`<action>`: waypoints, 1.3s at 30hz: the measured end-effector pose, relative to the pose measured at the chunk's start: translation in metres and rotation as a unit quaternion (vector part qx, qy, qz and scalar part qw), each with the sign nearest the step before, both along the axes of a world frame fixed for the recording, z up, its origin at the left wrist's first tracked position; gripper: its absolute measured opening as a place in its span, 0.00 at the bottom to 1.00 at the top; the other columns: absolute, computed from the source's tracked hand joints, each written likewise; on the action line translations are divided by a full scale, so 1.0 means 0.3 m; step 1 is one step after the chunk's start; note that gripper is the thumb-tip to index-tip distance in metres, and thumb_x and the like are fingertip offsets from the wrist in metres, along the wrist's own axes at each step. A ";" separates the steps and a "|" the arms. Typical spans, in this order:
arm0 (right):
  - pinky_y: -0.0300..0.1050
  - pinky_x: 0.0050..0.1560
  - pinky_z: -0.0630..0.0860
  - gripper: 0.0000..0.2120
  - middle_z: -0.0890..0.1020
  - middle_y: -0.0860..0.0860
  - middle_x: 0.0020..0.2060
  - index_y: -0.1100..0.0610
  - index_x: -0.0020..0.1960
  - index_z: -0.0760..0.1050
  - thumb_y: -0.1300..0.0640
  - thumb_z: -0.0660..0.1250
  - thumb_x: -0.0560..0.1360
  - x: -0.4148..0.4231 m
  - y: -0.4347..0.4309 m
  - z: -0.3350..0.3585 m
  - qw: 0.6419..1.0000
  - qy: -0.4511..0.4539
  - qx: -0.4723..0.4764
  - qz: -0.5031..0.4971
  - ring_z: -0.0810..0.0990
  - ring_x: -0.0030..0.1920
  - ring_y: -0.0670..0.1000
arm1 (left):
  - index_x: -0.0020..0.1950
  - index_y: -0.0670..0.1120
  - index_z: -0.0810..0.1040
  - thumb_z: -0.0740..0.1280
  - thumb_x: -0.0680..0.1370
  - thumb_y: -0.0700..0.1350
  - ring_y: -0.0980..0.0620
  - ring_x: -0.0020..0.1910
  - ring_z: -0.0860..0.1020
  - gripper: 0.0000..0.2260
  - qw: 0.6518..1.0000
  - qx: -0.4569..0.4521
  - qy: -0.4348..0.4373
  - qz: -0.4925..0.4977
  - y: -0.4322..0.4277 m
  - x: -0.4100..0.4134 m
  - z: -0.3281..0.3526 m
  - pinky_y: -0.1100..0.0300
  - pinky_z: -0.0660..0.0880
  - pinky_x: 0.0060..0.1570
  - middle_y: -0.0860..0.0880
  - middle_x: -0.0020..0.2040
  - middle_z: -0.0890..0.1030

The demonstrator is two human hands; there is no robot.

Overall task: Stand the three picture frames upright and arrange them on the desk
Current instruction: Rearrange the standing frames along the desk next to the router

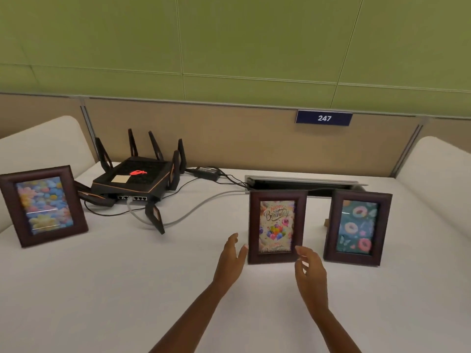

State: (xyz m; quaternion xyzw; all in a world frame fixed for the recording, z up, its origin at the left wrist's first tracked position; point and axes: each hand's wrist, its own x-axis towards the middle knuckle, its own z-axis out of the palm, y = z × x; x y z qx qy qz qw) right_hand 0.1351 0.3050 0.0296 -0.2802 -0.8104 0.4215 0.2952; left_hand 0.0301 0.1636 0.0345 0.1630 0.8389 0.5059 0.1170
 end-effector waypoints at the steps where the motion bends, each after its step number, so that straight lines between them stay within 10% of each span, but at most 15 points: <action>1: 0.53 0.61 0.72 0.15 0.76 0.61 0.59 0.63 0.61 0.70 0.67 0.60 0.75 -0.003 0.025 0.003 1.000 -0.004 -0.013 -0.003 0.75 0.59 0.59 | 0.71 0.43 0.59 0.57 0.80 0.46 0.46 0.70 0.67 0.21 1.000 0.003 -0.007 -0.001 0.017 0.000 0.000 0.55 0.67 0.66 0.43 0.72 0.66; 11: 0.52 0.63 0.71 0.21 0.74 0.60 0.64 0.63 0.66 0.66 0.54 0.62 0.76 -0.133 0.207 0.026 0.980 -0.080 -0.159 0.085 0.73 0.62 0.58 | 0.69 0.42 0.63 0.54 0.81 0.44 0.44 0.65 0.73 0.17 0.999 0.007 -0.029 -0.015 0.096 -0.019 -0.011 0.53 0.73 0.61 0.41 0.67 0.73; 22: 0.46 0.46 0.79 0.09 0.82 0.53 0.48 0.57 0.51 0.74 0.65 0.65 0.71 -0.240 0.307 0.018 0.891 -0.091 -0.384 0.225 0.81 0.49 0.54 | 0.64 0.37 0.69 0.54 0.81 0.40 0.44 0.60 0.76 0.14 1.000 0.008 -0.018 0.002 0.101 -0.025 -0.057 0.54 0.76 0.59 0.41 0.62 0.77; 39: 0.48 0.52 0.77 0.14 0.80 0.53 0.50 0.54 0.51 0.73 0.70 0.62 0.71 -0.497 0.329 0.103 0.899 -0.060 -0.352 0.252 0.77 0.53 0.55 | 0.59 0.32 0.71 0.56 0.80 0.38 0.37 0.54 0.77 0.13 0.998 -0.008 0.049 0.044 0.162 -0.320 0.023 0.48 0.75 0.52 0.35 0.56 0.79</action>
